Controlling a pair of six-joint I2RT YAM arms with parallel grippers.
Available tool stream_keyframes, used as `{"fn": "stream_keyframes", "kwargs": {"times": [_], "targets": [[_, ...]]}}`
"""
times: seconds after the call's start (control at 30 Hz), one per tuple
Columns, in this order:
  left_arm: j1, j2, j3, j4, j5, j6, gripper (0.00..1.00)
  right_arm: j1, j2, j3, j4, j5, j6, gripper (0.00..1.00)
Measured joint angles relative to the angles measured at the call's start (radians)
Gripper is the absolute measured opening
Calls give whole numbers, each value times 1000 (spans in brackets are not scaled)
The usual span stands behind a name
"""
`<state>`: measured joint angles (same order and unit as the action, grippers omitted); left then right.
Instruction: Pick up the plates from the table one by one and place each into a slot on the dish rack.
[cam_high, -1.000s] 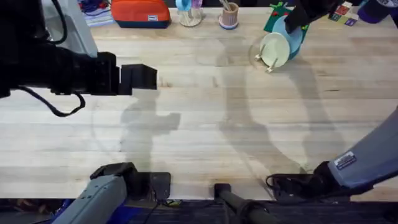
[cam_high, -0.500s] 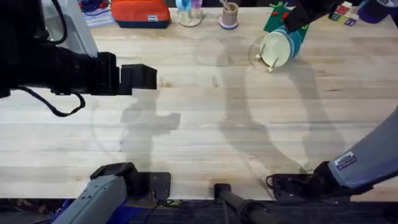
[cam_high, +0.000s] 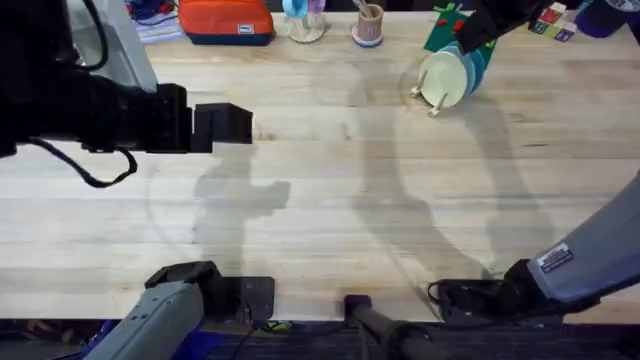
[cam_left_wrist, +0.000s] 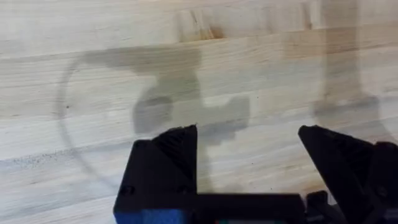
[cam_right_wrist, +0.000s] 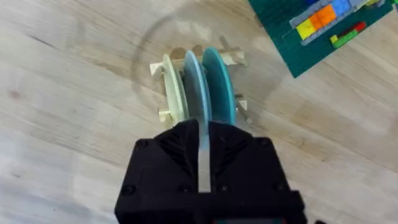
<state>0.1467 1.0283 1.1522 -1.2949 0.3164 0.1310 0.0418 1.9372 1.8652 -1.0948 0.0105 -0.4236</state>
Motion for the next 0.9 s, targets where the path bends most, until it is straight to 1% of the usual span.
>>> {"fn": "stream_keyframes", "kwargs": {"times": [0.2, 0.33, 0.37, 0.4, 0.43, 0.53, 0.57, 0.63, 0.73, 0.9], "targets": [[0, 0, 0, 0, 0, 0, 993, 0, 0, 0, -1, 0, 0, 143], [0, 0, 0, 0, 0, 0, 993, 0, -10, 0, -13, 0, 0, 226], [0, 0, 0, 0, 0, 0, 993, 0, -20, 0, -22, 0, 0, 263], [0, 0, 0, 0, 0, 0, 993, 0, -35, 0, -34, 0, -1, 341], [0, 0, 0, 0, 0, 0, 993, 0, -52, 0, -45, 0, -1, 446], [0, 0, 0, 0, 0, 0, 994, 3, -119, 0, -86, 0, -3, 883], [0, 0, 0, 0, 0, 0, 994, 5, -141, 0, -98, 0, -6, 963], [0, 0, 0, 0, 0, 0, 994, 14, -180, 3, -108, 0, -3, 991], [0, 0, 0, 0, 0, 0, 994, 35, -216, 8, -108, 0, -3, 993], [0, 0, 0, 0, 0, 0, 993, 77, -242, 10, -124, 0, -3, 993]]}}
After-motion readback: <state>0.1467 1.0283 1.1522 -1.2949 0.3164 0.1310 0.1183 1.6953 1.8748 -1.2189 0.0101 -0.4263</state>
